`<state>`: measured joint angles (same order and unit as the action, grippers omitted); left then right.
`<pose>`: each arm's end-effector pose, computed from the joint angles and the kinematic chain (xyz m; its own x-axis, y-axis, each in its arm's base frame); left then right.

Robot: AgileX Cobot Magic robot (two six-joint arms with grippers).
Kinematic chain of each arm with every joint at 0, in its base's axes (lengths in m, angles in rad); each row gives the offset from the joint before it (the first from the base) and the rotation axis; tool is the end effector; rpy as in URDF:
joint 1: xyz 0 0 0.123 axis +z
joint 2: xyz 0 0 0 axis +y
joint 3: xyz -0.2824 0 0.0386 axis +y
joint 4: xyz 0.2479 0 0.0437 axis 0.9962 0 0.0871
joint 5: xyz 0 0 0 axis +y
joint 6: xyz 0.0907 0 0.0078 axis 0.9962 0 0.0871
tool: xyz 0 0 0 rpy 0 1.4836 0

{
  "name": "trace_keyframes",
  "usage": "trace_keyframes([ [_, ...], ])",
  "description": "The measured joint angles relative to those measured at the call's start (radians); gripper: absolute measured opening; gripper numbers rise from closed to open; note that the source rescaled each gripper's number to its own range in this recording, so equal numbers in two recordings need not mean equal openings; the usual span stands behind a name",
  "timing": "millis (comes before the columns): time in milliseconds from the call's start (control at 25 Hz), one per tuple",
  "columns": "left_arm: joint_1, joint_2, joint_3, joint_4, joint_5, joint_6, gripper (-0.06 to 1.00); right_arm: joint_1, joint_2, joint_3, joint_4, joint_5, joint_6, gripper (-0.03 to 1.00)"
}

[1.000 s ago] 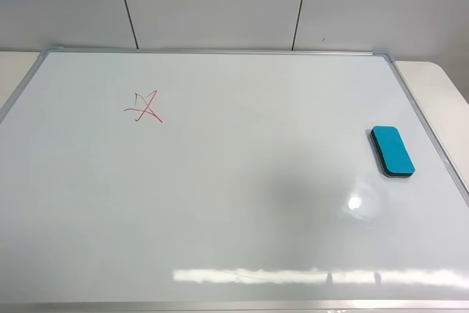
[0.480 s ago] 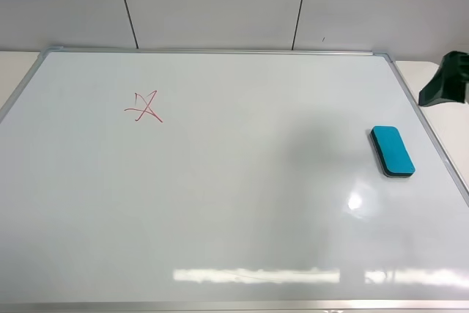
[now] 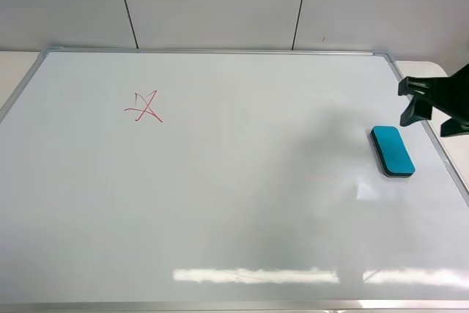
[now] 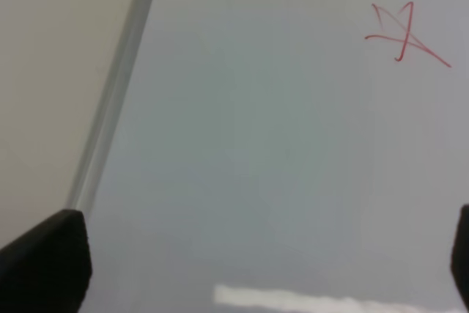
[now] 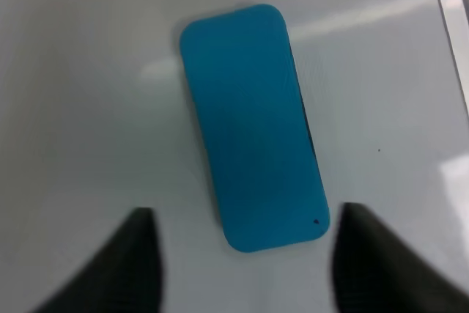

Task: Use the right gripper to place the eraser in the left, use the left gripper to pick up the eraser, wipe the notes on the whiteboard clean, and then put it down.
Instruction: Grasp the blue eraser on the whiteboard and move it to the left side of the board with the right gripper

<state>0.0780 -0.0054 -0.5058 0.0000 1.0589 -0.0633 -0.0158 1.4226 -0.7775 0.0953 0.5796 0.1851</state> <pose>-0.0063 -0.0005 0.2789 -0.4372 -0.0976 -0.8940 -0.1058 0.9928 -0.0567 0.2591 0.0007 0.2114 -0.8766 0.2753 -0.3947 0.2314 0.9603 0.1560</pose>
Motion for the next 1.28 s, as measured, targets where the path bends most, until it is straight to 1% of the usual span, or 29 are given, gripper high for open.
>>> trace_keyframes([
  [40,0.000,0.000,0.000,0.000,0.000,0.000,1.00,0.000,0.016,0.000,-0.003,0.000,0.003,0.23],
  [80,0.000,0.000,0.000,0.000,0.000,0.000,1.00,0.000,0.029,0.000,-0.012,0.000,0.003,0.14],
  [120,0.000,0.000,0.000,0.000,0.000,0.000,1.00,0.000,0.038,0.000,-0.026,0.000,0.003,0.08],
  [160,0.000,0.000,0.000,0.000,0.000,0.000,1.00,0.000,0.049,0.000,-0.035,0.000,0.003,0.05],
  [240,0.000,0.000,0.000,0.000,0.000,0.000,1.00,0.000,0.064,0.000,-0.057,0.000,0.003,0.02],
  [440,0.000,0.000,0.000,0.000,0.000,0.000,1.00,0.000,0.113,0.000,-0.115,-0.024,0.036,0.00],
  [600,0.000,0.000,0.000,0.000,0.000,0.000,1.00,0.000,0.190,0.000,-0.199,-0.067,0.117,0.00],
  [800,0.000,0.000,0.000,0.000,0.000,0.000,1.00,0.000,0.277,-0.001,-0.271,-0.169,0.152,0.00],
  [1000,0.000,0.000,0.000,0.000,0.000,0.000,1.00,0.027,0.297,-0.001,-0.285,-0.259,0.164,0.00],
  [1280,0.000,0.000,0.000,0.000,0.000,0.000,1.00,0.050,0.299,-0.002,-0.250,-0.318,0.171,0.00],
])
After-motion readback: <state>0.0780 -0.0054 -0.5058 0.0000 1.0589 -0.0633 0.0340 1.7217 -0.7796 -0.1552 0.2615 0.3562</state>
